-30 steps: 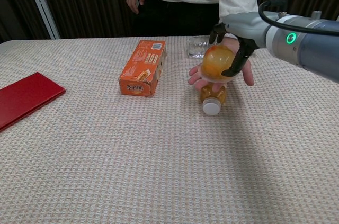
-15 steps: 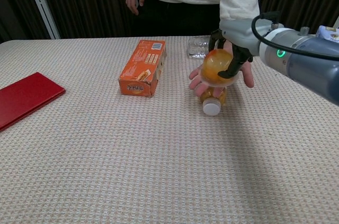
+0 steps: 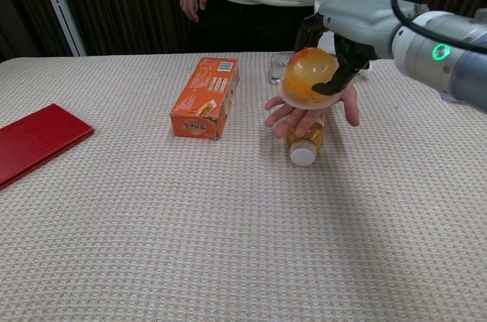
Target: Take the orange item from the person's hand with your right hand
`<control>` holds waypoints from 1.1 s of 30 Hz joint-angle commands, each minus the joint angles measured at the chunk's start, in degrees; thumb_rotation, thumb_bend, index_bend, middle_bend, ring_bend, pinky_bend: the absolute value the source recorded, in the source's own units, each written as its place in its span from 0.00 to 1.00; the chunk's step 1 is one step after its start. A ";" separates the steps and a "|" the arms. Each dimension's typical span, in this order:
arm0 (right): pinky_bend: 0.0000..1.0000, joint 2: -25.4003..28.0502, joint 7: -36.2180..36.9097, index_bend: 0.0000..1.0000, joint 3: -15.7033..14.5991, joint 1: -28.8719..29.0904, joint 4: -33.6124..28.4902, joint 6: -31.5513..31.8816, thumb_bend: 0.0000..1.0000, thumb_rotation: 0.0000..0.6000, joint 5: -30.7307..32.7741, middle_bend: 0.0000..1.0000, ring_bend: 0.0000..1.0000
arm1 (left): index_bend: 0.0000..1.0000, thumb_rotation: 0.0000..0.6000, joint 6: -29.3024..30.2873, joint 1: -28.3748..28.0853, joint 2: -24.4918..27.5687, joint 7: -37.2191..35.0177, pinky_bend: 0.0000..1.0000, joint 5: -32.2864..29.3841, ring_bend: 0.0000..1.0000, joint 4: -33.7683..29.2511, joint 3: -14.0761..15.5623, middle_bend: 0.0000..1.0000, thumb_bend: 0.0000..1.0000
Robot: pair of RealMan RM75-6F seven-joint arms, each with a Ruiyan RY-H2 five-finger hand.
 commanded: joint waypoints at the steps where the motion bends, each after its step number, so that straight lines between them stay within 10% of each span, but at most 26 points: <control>1: 0.65 6.58 0.16 0.72 -2.45 -3.49 -6.63 2.31 0.37 1.00 -2.92 0.65 0.56 | 0.02 1.00 0.13 0.06 -0.03 0.16 0.00 0.13 0.00 -0.03 0.04 0.00 0.15; 10: 0.65 16.91 6.15 0.72 -12.12 -12.31 -11.82 4.60 0.37 1.00 -11.80 0.65 0.56 | 0.02 1.00 0.35 0.07 -0.25 0.96 0.00 0.23 0.00 -0.16 0.09 0.00 0.15; 18: 0.65 16.87 15.69 0.72 -20.41 -19.51 -4.07 3.43 0.37 1.00 -20.68 0.64 0.56 | 0.02 1.00 0.61 -0.03 -0.88 2.60 0.00 0.54 0.00 -0.52 0.19 0.00 0.15; 29: 0.62 10.55 13.23 0.62 -21.32 -21.61 2.03 1.70 0.32 1.00 -22.13 0.48 0.42 | 0.02 1.00 0.81 0.05 -0.97 2.50 0.00 0.59 0.00 -0.44 0.18 0.00 0.15; 33: 0.38 8.76 13.40 0.40 -20.61 -22.76 3.79 3.88 0.23 1.00 -24.83 0.27 0.17 | 0.02 1.00 0.92 0.11 -0.90 2.22 0.00 0.61 0.00 -0.37 0.15 0.00 0.15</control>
